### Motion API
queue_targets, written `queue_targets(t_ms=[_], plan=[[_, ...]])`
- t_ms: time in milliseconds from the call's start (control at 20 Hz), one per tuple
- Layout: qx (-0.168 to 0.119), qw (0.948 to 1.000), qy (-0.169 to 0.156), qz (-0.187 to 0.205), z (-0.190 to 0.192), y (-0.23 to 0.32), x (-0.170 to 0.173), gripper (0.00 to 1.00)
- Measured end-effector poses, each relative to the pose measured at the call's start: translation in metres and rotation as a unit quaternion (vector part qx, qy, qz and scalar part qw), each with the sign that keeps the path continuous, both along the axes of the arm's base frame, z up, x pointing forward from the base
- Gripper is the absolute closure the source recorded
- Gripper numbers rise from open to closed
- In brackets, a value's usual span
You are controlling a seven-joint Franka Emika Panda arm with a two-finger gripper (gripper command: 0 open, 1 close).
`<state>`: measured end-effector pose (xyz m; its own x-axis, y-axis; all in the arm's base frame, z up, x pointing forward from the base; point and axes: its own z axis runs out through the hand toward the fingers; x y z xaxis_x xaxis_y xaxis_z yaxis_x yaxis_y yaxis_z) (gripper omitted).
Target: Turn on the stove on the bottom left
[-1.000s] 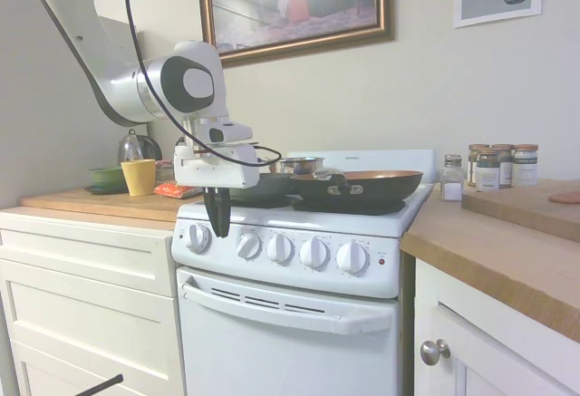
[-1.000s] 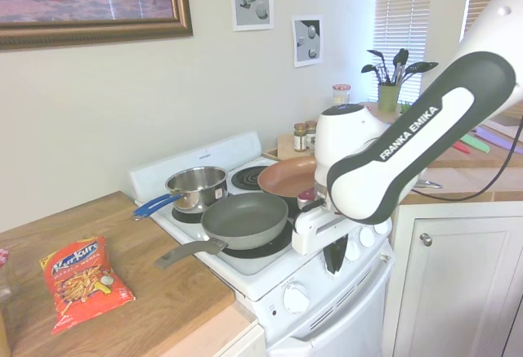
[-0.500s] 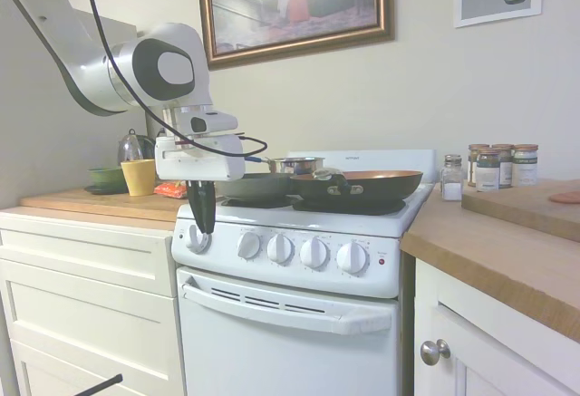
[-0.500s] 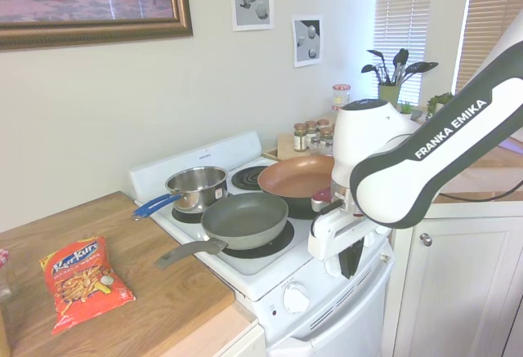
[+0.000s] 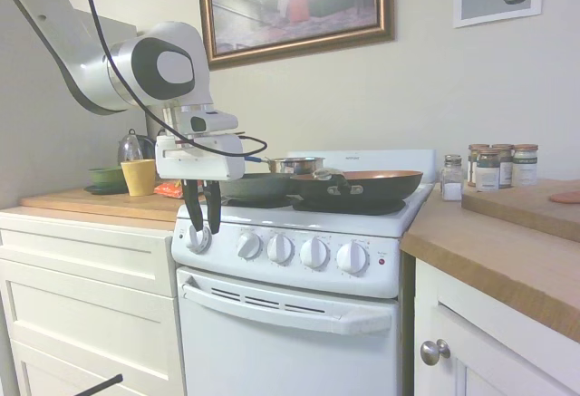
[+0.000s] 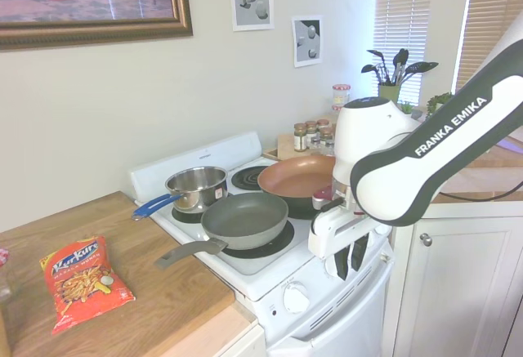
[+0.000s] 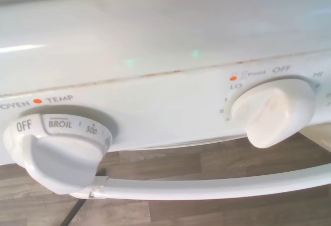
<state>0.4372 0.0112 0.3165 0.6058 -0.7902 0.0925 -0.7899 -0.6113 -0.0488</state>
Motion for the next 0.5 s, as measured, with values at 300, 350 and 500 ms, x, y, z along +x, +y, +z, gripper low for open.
queue_targets(t_ms=[300,350,500], plan=[[0.004,1.0000,-0.001,-0.005,0.0009,0.0002,0.0000,0.00],[0.005,1.0000,-0.002,-0.005,0.0016,0.0002,0.0001,0.00],[0.005,1.0000,-0.006,-0.005,0.0056,0.0002,0.0002,0.00]])
